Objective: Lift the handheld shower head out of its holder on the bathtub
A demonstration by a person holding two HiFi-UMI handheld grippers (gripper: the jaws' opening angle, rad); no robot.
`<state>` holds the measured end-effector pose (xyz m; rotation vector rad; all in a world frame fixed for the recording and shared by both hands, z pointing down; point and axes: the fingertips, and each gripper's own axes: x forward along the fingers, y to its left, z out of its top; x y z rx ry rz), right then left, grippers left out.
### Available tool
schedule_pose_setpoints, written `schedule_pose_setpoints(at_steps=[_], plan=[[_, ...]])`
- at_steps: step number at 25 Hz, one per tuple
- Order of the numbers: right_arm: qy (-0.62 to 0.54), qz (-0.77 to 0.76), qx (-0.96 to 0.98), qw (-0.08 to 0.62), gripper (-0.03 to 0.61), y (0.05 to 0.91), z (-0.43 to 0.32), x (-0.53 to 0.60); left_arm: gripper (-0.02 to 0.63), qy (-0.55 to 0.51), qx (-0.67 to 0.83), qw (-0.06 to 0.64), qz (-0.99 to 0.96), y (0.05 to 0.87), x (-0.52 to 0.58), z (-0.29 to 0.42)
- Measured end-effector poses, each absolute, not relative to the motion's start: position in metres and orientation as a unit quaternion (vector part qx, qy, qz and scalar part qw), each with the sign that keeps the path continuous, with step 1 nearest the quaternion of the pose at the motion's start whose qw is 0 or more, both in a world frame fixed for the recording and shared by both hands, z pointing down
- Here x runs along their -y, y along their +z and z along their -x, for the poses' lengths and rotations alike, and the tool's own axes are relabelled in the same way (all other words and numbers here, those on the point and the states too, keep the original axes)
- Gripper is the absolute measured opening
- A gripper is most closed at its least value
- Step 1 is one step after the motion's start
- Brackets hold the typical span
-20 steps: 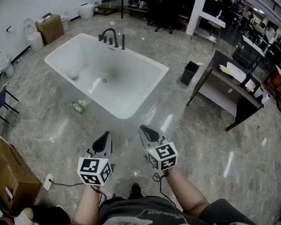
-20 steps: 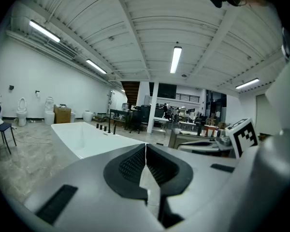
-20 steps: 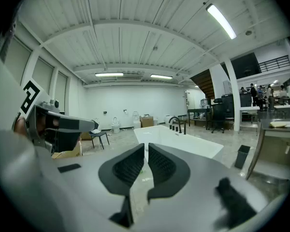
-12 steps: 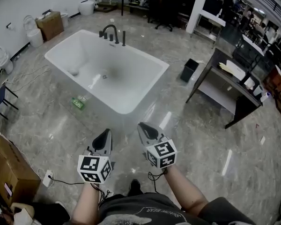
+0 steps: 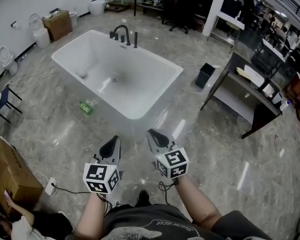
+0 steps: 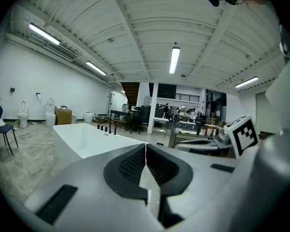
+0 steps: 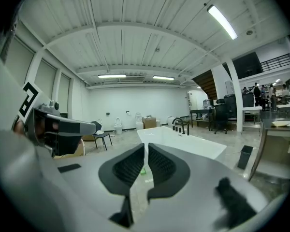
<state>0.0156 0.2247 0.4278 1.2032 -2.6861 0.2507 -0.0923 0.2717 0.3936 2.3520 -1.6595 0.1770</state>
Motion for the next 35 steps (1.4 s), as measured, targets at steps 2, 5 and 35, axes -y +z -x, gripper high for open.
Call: schedule_pose_setpoints(at_steps=[2, 5, 35], plan=[[0.086, -0.402, 0.908, 0.087, 0.041, 0.429, -0.02, -0.224, 0.015, 0.063, 0.572, 0.127, -0.808, 0.396, -0.271, 0.086], [0.094, -0.394, 0.912, 0.067, 0.041, 0.43, -0.028, -0.223, 0.015, 0.063, 0.575, 0.129, -0.806, 0.399, -0.273, 0.08], [0.131, -0.412, 0.897, 0.092, 0.043, 0.463, -0.02, -0.086, 0.015, 0.042, 0.576, 0.152, -0.802, 0.415, -0.112, 0.125]])
